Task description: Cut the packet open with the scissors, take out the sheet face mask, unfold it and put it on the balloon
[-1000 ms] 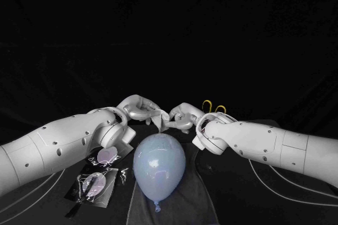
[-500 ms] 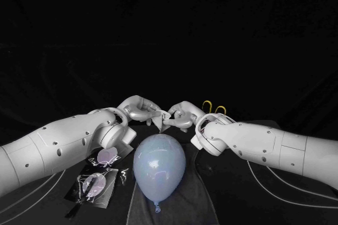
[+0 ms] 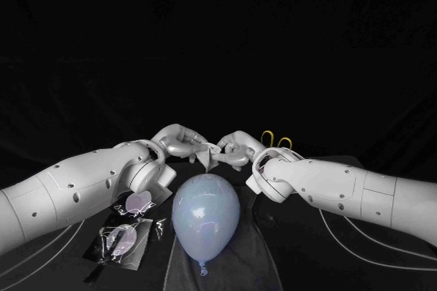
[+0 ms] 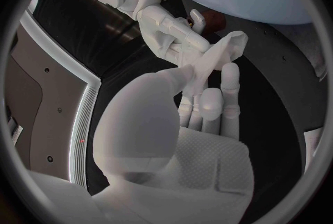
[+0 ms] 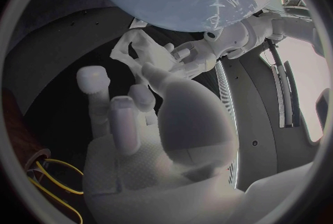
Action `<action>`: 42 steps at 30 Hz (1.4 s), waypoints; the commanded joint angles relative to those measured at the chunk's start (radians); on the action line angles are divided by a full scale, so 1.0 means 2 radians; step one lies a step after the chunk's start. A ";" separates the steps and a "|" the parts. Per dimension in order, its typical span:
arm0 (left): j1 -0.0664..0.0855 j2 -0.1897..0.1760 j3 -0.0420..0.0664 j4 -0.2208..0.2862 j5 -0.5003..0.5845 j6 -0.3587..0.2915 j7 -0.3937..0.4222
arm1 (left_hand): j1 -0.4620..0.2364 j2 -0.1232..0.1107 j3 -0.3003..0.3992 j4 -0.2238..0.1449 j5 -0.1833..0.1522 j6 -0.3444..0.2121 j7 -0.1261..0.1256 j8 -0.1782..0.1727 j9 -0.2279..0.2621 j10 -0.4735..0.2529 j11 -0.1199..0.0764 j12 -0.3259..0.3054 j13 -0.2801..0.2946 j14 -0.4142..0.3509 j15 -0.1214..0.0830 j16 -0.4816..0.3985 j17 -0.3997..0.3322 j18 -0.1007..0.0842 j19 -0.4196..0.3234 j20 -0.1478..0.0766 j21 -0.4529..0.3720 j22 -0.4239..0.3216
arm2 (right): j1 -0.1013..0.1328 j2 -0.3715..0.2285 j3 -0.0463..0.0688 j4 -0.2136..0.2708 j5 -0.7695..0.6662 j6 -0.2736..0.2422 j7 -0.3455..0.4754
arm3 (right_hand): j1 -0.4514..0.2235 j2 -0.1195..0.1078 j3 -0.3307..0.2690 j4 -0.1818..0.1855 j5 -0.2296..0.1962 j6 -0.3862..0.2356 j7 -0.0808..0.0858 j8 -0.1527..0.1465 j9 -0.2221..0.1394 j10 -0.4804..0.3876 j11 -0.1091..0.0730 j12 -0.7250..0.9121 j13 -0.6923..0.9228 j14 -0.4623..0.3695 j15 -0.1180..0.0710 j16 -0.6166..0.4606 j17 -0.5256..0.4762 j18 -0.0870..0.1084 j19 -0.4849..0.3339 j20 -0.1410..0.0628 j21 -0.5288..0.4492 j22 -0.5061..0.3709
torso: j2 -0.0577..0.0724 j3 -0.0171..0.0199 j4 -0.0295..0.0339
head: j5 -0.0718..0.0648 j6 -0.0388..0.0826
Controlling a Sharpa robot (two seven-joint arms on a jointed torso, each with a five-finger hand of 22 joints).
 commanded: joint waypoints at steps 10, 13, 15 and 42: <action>0.000 -0.002 0.001 -0.001 0.012 0.001 0.008 | -0.002 0.006 0.006 -0.003 0.003 0.004 0.001 -0.001 0.014 0.002 0.001 0.002 0.001 0.005 0.000 0.001 0.002 0.005 0.006 0.001 0.005 0.004 | -0.002 -0.006 0.000 0.004 0.000 -0.031 0.019 | -0.010 0.020 0.073 -0.020 -0.002 0.014 -0.013 0.038 0.018 0.071 -0.015 0.034 0.052 0.028 -0.018 0.014 0.056 -0.008 0.035 -0.016 0.072 0.058 | 0.000 -0.0003 0.0002 | 0.000 0.000; 0.000 -0.003 0.001 -0.003 0.013 -0.001 0.009 | -0.004 0.005 0.009 -0.006 0.003 0.000 0.004 -0.005 0.012 0.003 0.003 0.001 0.001 0.007 0.001 0.001 0.004 0.004 0.008 0.001 0.008 0.007 | -0.002 -0.009 0.000 0.005 0.000 -0.036 0.020 | -0.012 0.019 0.076 -0.022 -0.002 0.014 -0.014 0.040 0.019 0.073 -0.015 0.035 0.054 0.029 -0.018 0.014 0.057 -0.009 0.036 -0.017 0.075 0.058 | 0.000 0.0000 0.0000 | 0.000 0.000; 0.000 -0.003 0.001 -0.005 0.014 -0.003 0.009 | -0.005 0.005 0.010 -0.008 0.003 -0.002 0.005 -0.008 0.011 0.003 0.003 0.001 0.001 0.007 0.002 0.001 0.005 0.004 0.008 0.001 0.009 0.008 | -0.002 -0.011 0.000 0.006 0.001 -0.038 0.020 | -0.013 0.018 0.077 -0.022 -0.002 0.014 -0.014 0.041 0.019 0.074 -0.015 0.035 0.054 0.029 -0.018 0.014 0.057 -0.009 0.036 -0.017 0.075 0.058 | 0.000 -0.0001 0.0001 | 0.000 0.000; 0.001 -0.005 0.000 -0.018 -0.019 -0.008 0.005 | 0.001 -0.011 0.016 -0.056 0.003 -0.038 0.020 -0.056 -0.010 -0.039 0.020 -0.026 -0.007 -0.089 0.016 -0.026 -0.130 0.003 -0.017 0.010 0.018 0.018 | 0.000 -0.033 0.003 0.031 0.061 0.017 0.022 | -0.017 0.017 0.087 -0.027 -0.002 0.015 -0.015 0.046 0.021 0.084 -0.016 0.043 0.066 0.029 -0.019 0.014 0.056 -0.008 0.034 -0.018 0.071 0.057 | 0.000 0.0002 0.0000 | 0.002 -0.001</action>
